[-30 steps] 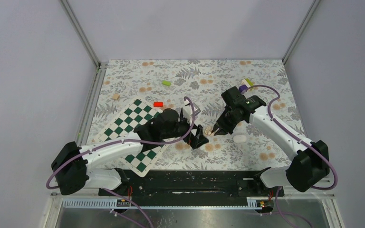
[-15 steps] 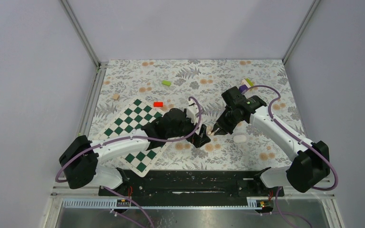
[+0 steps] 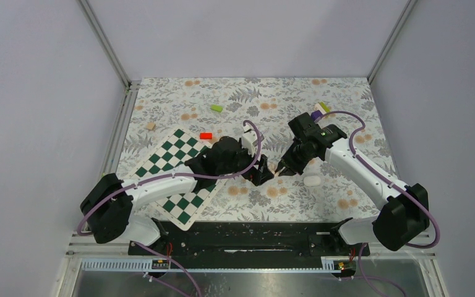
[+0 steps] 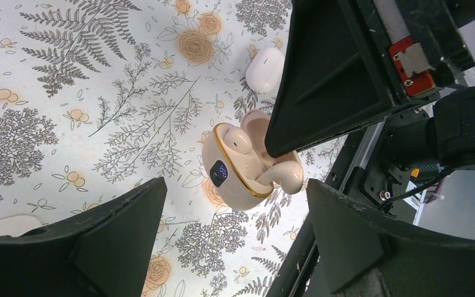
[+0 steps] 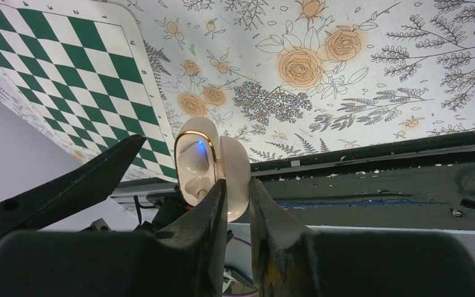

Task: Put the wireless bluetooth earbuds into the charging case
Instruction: Place the charging case with the earbuds at the center of the board.

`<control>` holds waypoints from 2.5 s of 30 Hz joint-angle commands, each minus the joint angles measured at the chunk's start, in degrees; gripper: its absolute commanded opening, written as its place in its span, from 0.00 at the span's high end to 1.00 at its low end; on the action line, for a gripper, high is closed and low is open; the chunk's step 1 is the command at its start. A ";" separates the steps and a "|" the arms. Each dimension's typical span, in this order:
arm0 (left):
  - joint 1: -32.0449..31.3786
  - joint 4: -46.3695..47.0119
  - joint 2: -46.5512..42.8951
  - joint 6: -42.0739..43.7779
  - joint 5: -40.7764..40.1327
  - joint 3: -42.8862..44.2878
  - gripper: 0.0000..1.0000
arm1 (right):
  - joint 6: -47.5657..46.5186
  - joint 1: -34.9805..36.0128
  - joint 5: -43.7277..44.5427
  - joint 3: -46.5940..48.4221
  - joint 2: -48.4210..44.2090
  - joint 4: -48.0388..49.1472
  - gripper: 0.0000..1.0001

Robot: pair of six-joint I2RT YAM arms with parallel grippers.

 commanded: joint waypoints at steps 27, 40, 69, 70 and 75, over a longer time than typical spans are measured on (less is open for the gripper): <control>2.82 2.34 -0.49 -0.40 2.05 0.78 0.23 | 0.80 -0.22 -0.81 -0.30 -1.91 0.45 1.00; 3.40 1.37 -0.92 -0.09 0.86 0.60 0.23 | 0.84 -0.20 -0.85 -0.26 -2.01 0.39 1.00; 4.60 1.07 -1.54 -0.90 3.82 0.40 0.37 | 0.56 -0.22 -0.89 0.07 -1.87 0.44 1.00; 4.67 1.18 -1.48 -1.02 3.86 0.53 0.37 | 0.56 -0.22 -0.93 -0.01 -1.89 0.46 1.00; 4.66 1.72 -1.13 -1.44 4.09 0.51 0.37 | 0.57 -0.27 -0.92 -0.04 -1.99 0.49 1.00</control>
